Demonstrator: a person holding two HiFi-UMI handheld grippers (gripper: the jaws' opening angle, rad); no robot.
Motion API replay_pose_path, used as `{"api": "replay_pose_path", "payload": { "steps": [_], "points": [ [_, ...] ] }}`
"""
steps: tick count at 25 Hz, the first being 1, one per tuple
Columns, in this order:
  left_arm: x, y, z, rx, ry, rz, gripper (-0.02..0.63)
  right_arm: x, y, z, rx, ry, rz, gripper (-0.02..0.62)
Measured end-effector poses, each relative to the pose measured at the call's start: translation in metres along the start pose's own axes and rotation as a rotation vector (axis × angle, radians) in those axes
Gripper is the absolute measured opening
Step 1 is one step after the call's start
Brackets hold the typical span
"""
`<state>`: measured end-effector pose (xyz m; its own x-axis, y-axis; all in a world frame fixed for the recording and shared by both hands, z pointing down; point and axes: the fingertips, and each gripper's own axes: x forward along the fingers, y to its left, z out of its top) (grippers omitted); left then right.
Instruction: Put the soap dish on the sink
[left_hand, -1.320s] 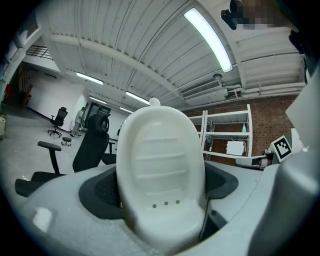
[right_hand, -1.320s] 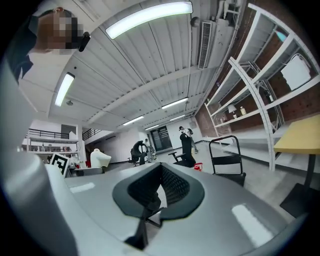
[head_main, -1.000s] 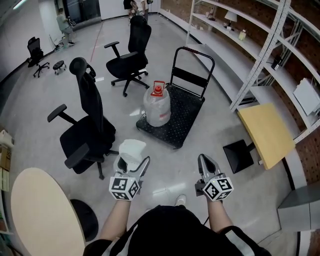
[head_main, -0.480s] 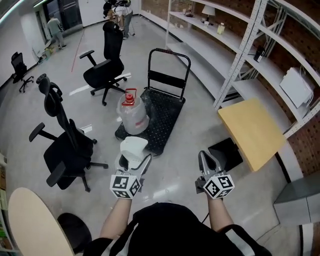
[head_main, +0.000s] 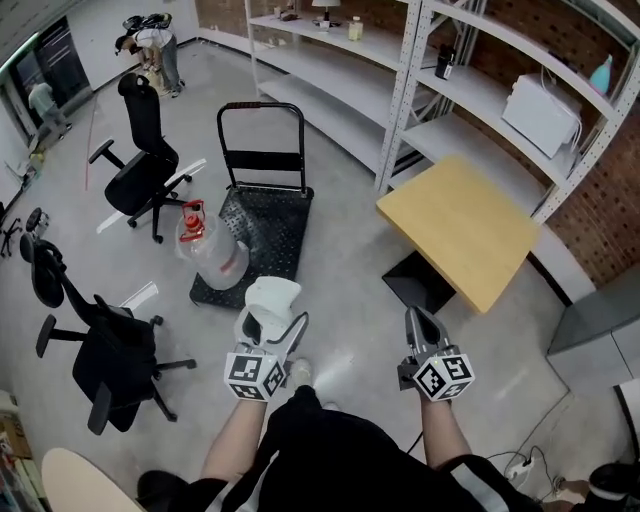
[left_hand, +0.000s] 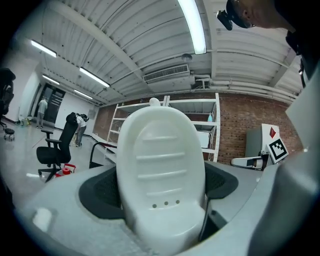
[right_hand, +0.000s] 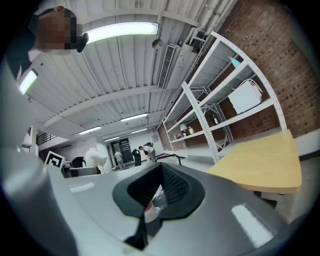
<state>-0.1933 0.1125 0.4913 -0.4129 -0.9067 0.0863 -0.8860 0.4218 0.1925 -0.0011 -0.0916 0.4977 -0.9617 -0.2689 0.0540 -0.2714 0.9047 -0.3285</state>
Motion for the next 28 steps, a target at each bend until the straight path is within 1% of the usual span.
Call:
{"api": "replay_pose_path", "payload": {
  "steps": [4, 9, 15, 20, 24, 28],
  "points": [
    [0.041, -0.010, 0.000, 0.003, -0.003, -0.076, 0.469, 0.000, -0.026, 0.006, -0.011, -0.023, -0.070, 0.005],
    [0.106, -0.017, -0.007, -0.020, 0.029, -0.190, 0.469, 0.010, -0.057, 0.017, -0.016, -0.045, -0.177, 0.005],
    [0.180, -0.009, 0.014, 0.003, 0.016, -0.292, 0.469, 0.055, -0.083, 0.040, -0.034, -0.088, -0.248, 0.005],
    [0.234, -0.003, 0.029, 0.010, 0.014, -0.369, 0.469, 0.074, -0.099, 0.058, -0.042, -0.130, -0.325, 0.005],
    [0.271, -0.015, 0.022, 0.004, 0.043, -0.433, 0.469, 0.071, -0.113, 0.059, -0.028, -0.151, -0.394, 0.005],
    [0.297, -0.041, 0.010, -0.004, 0.079, -0.483, 0.469, 0.058, -0.143, 0.059, -0.001, -0.152, -0.461, 0.005]
  ]
}}
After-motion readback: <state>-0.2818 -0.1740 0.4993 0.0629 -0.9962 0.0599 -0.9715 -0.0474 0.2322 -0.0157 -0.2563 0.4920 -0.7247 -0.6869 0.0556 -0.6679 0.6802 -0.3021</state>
